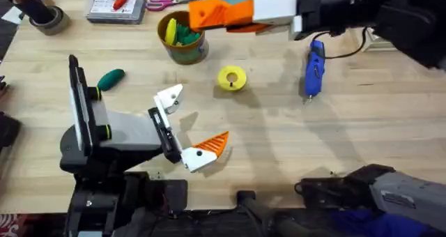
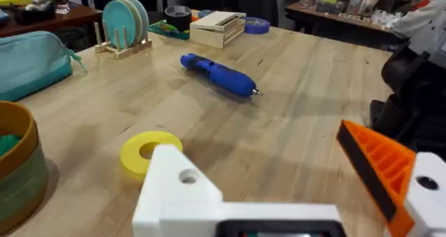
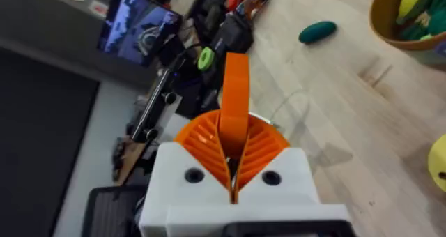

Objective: Pick up the gripper from the table and insert it into the empty holder that is missing its gripper. Then pick up a screw, insert it into the mounting hole, and use the screwdriver to tighten it. Finally, clean up the table by picking up the vegetable and placing it into the bucket.

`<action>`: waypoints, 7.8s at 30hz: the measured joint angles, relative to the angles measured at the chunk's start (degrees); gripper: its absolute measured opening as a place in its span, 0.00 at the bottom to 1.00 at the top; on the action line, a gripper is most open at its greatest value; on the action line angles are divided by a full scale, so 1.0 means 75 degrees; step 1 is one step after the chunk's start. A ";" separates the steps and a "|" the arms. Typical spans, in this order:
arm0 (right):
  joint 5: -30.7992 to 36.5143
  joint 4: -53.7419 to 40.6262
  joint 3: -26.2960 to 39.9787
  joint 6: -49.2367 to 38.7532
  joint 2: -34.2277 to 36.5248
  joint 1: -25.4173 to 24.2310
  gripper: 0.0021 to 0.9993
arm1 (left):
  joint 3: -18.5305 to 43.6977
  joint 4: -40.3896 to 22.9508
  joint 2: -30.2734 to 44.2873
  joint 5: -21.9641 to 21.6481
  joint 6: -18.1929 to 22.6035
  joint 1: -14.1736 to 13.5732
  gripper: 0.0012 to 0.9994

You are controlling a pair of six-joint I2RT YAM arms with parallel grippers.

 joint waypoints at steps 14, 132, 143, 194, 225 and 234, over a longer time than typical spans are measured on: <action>-0.3223 0.0010 0.0000 -0.0586 0.1012 -0.1002 0.01 | 0.0000 0.0000 0.0001 0.0002 0.0000 0.0000 0.99; -0.3348 1.0089 -0.4155 0.6049 0.3319 0.0540 0.01 | 0.0000 0.0000 0.0000 0.0001 0.0000 0.0000 0.99; -0.3166 1.0934 -0.4357 0.6009 0.3319 0.0467 0.01 | 0.0000 0.0000 0.0000 -0.0001 0.0000 0.0000 0.99; -0.3048 1.1217 -0.4353 0.6698 0.3729 0.0597 0.01 | 0.0000 0.0000 0.0000 0.0001 0.0000 0.0000 0.99; -0.2961 1.1321 -0.3774 0.6898 0.3774 0.0895 0.01 | 0.0000 0.0000 0.0000 0.0001 0.0000 0.0000 0.99; -0.2751 1.1301 -0.3774 0.6982 0.3774 0.0992 0.01 | 0.0000 0.0000 0.0000 0.0002 0.0000 0.0000 0.99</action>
